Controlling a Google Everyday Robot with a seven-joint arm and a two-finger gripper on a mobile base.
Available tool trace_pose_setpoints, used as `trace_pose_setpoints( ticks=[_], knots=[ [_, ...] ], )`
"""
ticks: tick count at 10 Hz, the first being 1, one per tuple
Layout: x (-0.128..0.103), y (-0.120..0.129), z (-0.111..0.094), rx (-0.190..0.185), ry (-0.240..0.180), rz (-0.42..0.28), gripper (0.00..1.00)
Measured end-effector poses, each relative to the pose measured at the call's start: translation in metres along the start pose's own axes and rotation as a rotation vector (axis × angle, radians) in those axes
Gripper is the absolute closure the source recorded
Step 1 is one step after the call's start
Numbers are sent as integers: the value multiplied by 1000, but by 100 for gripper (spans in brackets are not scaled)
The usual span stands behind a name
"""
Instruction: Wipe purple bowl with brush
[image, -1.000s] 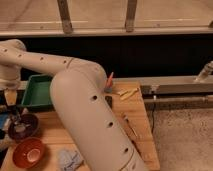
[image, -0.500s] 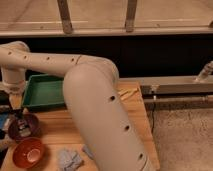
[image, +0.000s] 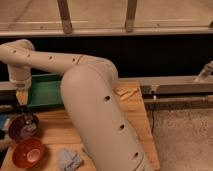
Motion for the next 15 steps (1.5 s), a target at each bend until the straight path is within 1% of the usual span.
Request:
trace_pose_setpoints(
  ticks=[1, 2, 4, 6, 7, 8, 9, 11, 12, 14, 15],
  knots=[
    [-6, -13, 3, 9, -3, -18, 100],
    [-12, -21, 4, 14, -7, -35, 100],
    [-37, -33, 9, 23, -31, -96, 100],
    [-58, -25, 11, 28, -53, -137, 100],
    [-66, -11, 11, 28, -62, -140, 100],
    [-66, -2, 9, 27, -64, -132, 100],
    [-61, 9, 6, 24, -63, -118, 100],
    [-38, 33, 1, 8, -47, -57, 100],
    [-31, 39, 0, 1, -43, -35, 100],
    [-11, 41, 8, -16, -36, 13, 100],
    [5, 34, 10, -20, -29, 39, 100]
  ],
)
